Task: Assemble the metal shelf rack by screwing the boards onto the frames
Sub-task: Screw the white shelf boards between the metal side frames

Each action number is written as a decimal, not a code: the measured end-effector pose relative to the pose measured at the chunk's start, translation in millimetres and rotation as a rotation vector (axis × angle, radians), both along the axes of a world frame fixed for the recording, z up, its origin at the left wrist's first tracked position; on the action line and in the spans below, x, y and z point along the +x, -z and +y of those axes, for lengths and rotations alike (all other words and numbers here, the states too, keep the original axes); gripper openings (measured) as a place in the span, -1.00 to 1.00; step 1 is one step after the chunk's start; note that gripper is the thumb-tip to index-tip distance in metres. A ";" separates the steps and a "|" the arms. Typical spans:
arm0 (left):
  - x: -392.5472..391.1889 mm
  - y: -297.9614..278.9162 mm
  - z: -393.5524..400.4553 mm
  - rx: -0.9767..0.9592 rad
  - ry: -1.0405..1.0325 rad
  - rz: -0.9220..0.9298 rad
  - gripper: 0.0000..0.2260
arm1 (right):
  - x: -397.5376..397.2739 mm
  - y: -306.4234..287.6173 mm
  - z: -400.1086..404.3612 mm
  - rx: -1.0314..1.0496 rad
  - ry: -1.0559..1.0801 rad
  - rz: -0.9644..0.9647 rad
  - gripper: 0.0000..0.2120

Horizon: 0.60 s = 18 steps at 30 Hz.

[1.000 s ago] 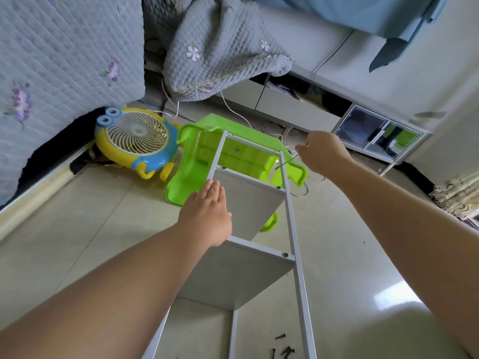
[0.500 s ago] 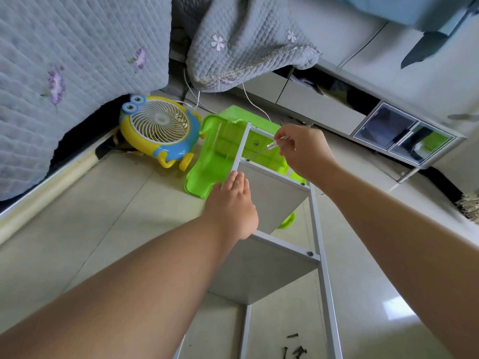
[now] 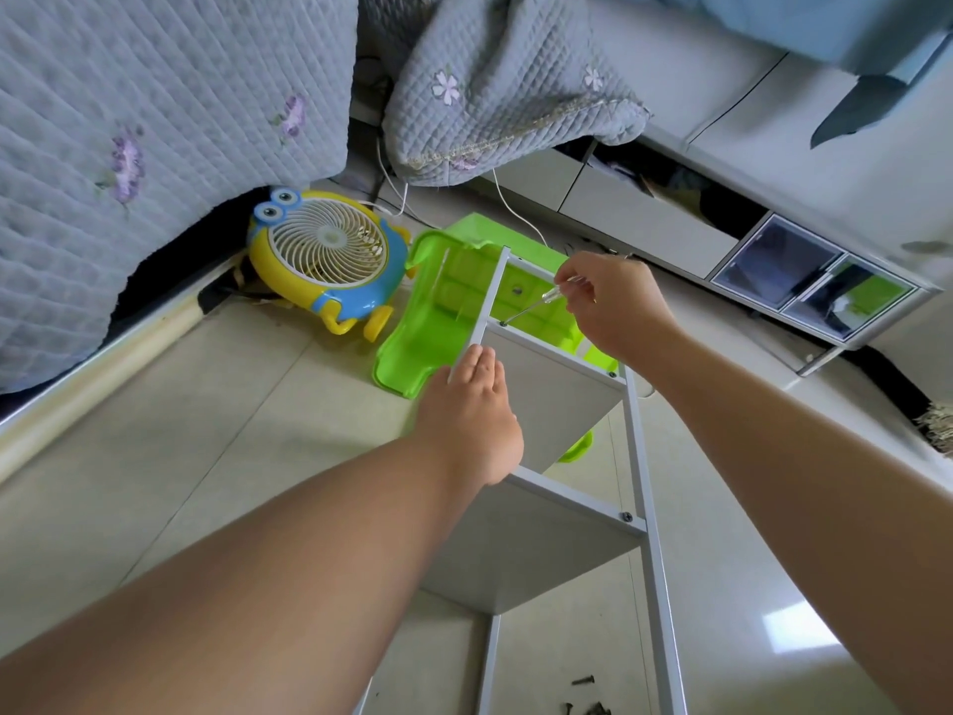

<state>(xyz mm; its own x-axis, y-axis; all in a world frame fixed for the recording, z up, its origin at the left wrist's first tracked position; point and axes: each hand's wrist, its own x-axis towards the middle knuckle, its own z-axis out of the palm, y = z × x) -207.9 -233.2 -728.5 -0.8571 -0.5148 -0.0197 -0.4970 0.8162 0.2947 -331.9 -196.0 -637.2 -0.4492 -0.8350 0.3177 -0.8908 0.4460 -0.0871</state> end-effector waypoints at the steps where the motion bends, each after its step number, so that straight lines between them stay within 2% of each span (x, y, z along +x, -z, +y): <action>1: 0.0 -0.4 0.2 0.002 0.000 -0.001 -0.46 | -0.6 -0.8 -0.6 0.013 0.004 0.010 -0.78; 10: 1.4 -0.9 1.1 0.003 0.011 -0.037 -0.46 | -3.9 -10.8 -14.9 0.185 0.152 -0.001 -0.76; 14: 0.6 -2.0 0.5 0.019 0.016 -0.065 -0.47 | 3.8 -20.2 -25.7 0.347 0.236 0.101 -0.61; 18: 0.2 -3.7 0.5 0.019 0.028 -0.084 -0.47 | 9.0 -30.8 -30.0 0.415 0.187 -0.029 -0.71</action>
<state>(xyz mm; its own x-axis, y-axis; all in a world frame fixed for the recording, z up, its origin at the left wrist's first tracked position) -207.7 -232.7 -724.9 -0.8663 -0.4891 -0.1017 -0.4973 0.8249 0.2689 -322.9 -226.0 -606.4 -0.6081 -0.7928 -0.0412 -0.7915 0.6014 0.1090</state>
